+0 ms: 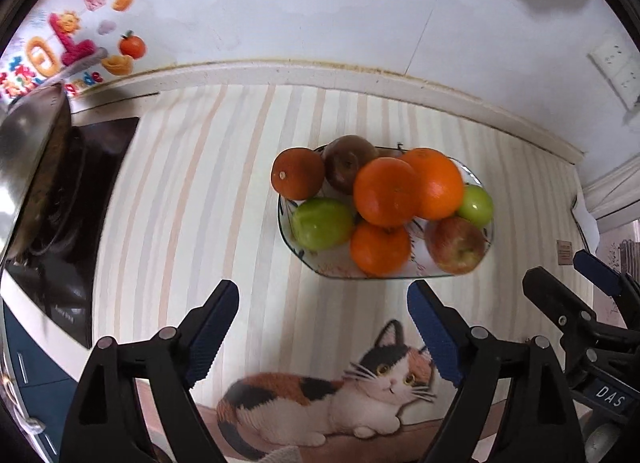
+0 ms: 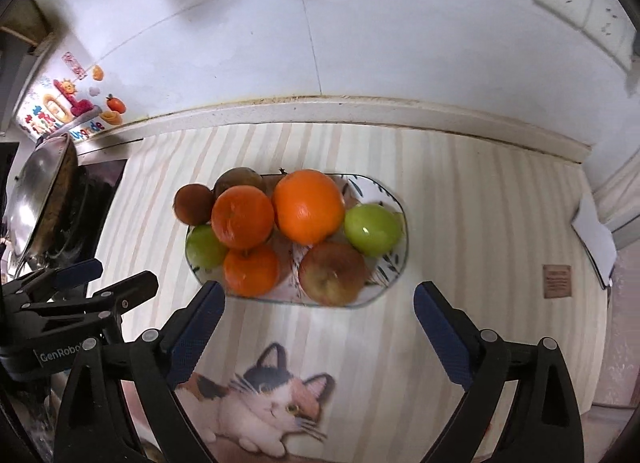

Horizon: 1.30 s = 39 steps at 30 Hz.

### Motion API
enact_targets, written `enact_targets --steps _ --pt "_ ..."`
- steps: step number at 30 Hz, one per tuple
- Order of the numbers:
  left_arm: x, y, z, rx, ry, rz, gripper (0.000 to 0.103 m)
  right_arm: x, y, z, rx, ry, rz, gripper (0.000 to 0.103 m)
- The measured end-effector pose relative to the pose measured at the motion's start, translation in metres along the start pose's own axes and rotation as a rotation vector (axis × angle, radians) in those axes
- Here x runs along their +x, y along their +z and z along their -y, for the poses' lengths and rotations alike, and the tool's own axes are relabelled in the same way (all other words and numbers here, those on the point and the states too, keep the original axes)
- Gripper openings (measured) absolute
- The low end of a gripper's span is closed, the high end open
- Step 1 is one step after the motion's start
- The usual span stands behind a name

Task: Organize fruits
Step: 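Withdraw both open tools from the plate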

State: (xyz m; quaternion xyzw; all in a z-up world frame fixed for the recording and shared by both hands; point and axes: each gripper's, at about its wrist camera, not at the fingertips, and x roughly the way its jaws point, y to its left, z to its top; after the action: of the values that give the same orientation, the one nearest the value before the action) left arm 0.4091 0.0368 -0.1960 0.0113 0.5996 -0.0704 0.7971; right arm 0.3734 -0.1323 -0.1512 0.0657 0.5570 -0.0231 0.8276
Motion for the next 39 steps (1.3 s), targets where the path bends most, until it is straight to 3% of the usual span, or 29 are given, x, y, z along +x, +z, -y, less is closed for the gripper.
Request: enact_targets --steps 13,23,39 --pt "-0.105 -0.067 0.033 -0.008 0.034 0.222 0.086 -0.107 -0.059 0.013 -0.071 0.039 0.146 0.098" --pt "-0.144 -0.111 0.039 -0.042 0.034 0.299 0.086 -0.173 -0.087 0.019 -0.107 0.055 0.232 0.098" --pt "-0.168 -0.129 0.041 -0.043 0.058 0.37 0.086 -0.192 -0.1 0.025 -0.087 0.084 0.258 0.098"
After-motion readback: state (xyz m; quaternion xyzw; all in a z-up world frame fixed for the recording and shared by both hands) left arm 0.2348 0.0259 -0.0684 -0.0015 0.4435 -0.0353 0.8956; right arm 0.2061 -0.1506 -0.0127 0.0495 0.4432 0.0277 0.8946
